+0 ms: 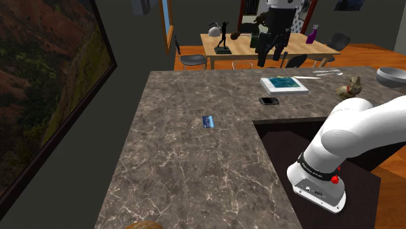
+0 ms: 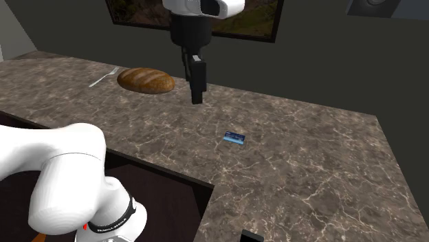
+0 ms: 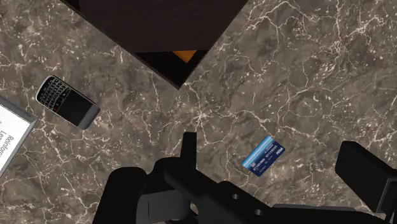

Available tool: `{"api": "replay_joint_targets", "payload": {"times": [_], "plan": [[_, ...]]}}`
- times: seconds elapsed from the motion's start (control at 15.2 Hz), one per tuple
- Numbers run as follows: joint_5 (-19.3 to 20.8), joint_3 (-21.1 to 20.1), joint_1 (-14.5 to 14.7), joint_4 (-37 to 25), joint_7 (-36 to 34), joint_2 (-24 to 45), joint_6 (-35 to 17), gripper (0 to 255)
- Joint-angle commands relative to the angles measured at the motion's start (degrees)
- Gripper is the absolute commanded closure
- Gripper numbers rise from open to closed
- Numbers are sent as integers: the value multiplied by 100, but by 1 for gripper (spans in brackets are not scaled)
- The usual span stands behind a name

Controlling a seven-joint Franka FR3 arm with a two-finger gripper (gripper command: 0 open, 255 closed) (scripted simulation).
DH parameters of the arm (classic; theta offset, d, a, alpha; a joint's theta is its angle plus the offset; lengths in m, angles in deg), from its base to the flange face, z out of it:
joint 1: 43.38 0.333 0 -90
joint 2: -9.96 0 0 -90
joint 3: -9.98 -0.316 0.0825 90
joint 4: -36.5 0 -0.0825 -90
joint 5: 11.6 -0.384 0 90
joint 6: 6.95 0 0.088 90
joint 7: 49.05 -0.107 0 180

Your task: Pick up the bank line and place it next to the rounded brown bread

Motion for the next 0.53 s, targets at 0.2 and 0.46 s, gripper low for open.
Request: {"api": "replay_joint_targets", "payload": {"times": [0.2, 0.46], "plan": [[-223, -137, -67, 11, -393, 582, -287, 0], [-504, -292, -139, -45, -884, 1408, -666, 0]]}}
